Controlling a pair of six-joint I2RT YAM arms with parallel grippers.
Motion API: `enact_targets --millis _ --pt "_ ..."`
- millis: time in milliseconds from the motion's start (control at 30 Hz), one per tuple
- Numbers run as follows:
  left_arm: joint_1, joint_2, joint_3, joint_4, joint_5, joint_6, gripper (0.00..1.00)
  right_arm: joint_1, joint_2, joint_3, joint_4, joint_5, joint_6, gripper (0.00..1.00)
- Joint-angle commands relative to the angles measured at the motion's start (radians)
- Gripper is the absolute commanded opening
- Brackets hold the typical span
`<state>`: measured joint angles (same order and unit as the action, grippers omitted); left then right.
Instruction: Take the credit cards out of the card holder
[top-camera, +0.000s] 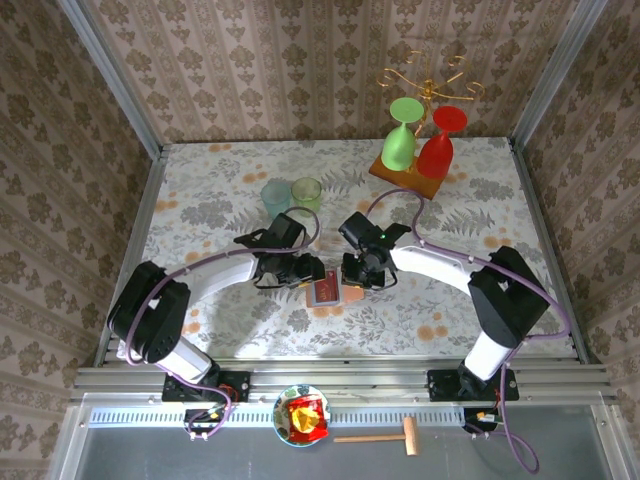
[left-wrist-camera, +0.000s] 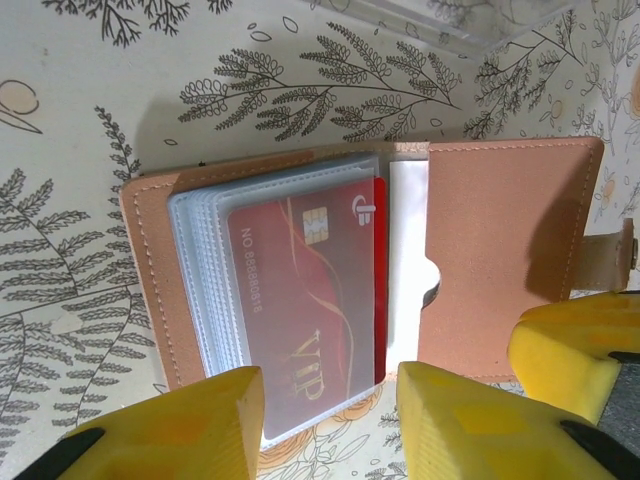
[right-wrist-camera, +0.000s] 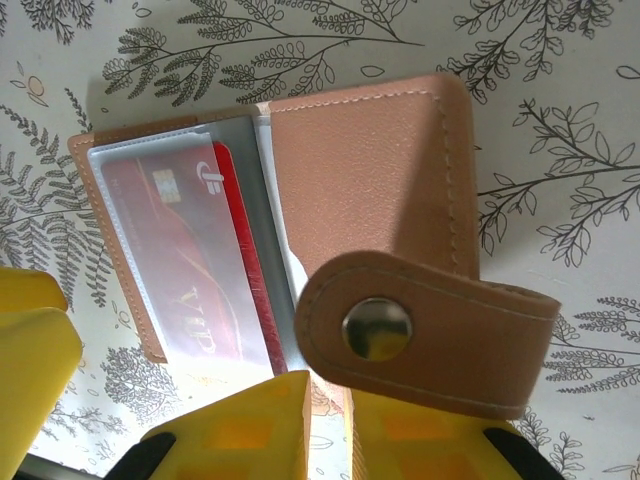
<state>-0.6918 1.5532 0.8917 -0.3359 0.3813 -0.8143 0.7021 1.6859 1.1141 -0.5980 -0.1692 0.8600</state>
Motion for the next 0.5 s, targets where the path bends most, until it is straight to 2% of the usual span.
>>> enact_targets --millis 0,467 --pt "0.005 0.024 -0.02 0.018 0.001 0.017 0.4 -0.003 0.034 0.031 0.01 -0.003 -0.019 0.17" --pt "0.006 0.065 -0.08 0.081 -0.019 0.005 0.41 -0.003 0.081 -0.026 0.055 0.021 -0.013 0.17"
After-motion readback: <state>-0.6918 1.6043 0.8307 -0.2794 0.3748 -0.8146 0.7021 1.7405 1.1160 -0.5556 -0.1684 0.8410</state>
